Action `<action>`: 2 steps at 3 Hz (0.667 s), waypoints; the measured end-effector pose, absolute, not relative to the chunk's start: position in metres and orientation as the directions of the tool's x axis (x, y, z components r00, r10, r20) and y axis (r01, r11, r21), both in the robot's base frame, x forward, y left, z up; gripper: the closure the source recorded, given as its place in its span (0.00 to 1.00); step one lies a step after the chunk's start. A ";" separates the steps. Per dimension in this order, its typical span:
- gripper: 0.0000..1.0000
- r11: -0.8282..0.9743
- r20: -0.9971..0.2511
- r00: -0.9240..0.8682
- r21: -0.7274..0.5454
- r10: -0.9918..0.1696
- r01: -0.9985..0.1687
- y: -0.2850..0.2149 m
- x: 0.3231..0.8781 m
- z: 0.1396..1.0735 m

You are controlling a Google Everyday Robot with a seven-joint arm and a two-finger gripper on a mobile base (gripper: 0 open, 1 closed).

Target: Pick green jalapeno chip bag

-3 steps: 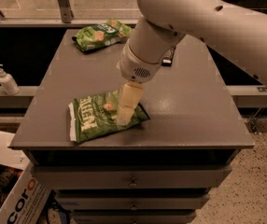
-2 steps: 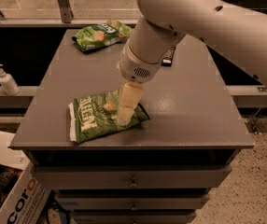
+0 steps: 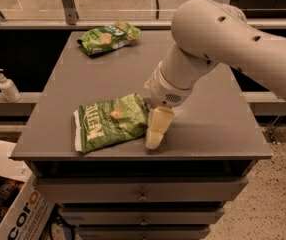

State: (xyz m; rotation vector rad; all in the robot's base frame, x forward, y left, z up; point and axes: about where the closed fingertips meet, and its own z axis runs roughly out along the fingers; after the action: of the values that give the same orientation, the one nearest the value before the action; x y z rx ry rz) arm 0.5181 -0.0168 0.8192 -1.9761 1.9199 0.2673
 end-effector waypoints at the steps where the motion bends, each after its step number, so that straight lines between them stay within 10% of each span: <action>1: 0.18 -0.001 -0.395 0.056 -0.138 -0.917 -0.990 -0.024 0.519 0.812; 2: 0.42 -0.019 -0.402 0.078 -0.149 -0.912 -0.989 -0.012 0.522 0.818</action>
Offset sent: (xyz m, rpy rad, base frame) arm 0.0106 0.0205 0.0055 0.0323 -0.0293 0.0456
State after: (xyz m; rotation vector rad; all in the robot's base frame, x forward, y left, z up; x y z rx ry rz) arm 0.5221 -0.0121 0.8176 -1.9803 1.8811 0.2707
